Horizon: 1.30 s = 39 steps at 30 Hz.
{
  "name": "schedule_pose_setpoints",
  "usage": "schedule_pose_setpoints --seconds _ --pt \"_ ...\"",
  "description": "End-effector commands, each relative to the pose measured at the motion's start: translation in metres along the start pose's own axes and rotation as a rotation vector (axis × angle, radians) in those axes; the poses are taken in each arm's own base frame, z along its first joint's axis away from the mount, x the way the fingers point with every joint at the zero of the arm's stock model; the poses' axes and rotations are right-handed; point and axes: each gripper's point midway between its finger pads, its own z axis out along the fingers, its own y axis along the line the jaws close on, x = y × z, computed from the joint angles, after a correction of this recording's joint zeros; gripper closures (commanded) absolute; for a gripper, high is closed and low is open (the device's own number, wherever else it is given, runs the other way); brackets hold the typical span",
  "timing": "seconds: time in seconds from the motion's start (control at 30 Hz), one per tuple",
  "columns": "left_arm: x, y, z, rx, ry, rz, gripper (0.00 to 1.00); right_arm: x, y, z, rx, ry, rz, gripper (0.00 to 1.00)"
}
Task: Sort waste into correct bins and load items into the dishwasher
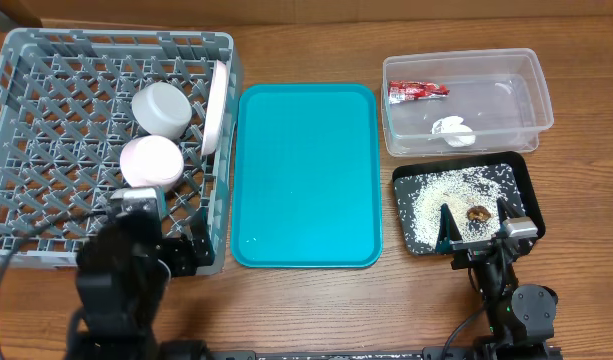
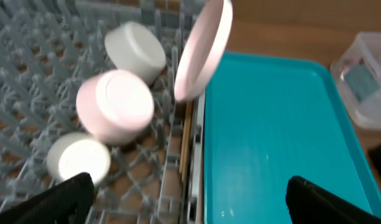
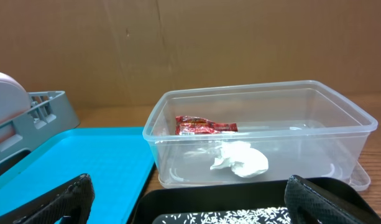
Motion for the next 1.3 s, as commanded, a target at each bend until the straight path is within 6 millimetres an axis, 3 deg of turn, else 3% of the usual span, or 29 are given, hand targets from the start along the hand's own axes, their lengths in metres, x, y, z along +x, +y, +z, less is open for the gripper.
schedule_pose_setpoints --seconds 0.0,0.3,0.53,0.7,0.87,1.27 --pt "0.021 0.002 0.012 0.007 -0.067 -0.006 0.00 0.001 -0.001 0.000 0.002 -0.006 -0.004 0.00" --pt "0.043 0.005 0.044 0.060 -0.376 -0.097 0.00 0.001 -0.001 0.000 0.002 -0.006 -0.004 0.00" --pt "0.031 0.004 0.045 0.091 -0.620 -0.067 0.00 0.001 -0.001 0.000 0.002 -0.006 -0.004 0.00" --pt "0.029 0.001 0.043 0.078 -0.631 0.043 0.00 0.001 -0.001 0.000 0.002 -0.006 -0.004 0.00" --pt "0.068 0.006 0.066 0.067 -0.447 -0.002 0.00 0.001 -0.001 0.000 0.002 -0.006 -0.004 0.00" --pt "0.066 0.006 0.065 0.066 -0.455 -0.002 0.00 0.001 -0.001 0.000 0.002 -0.006 -0.004 0.00"
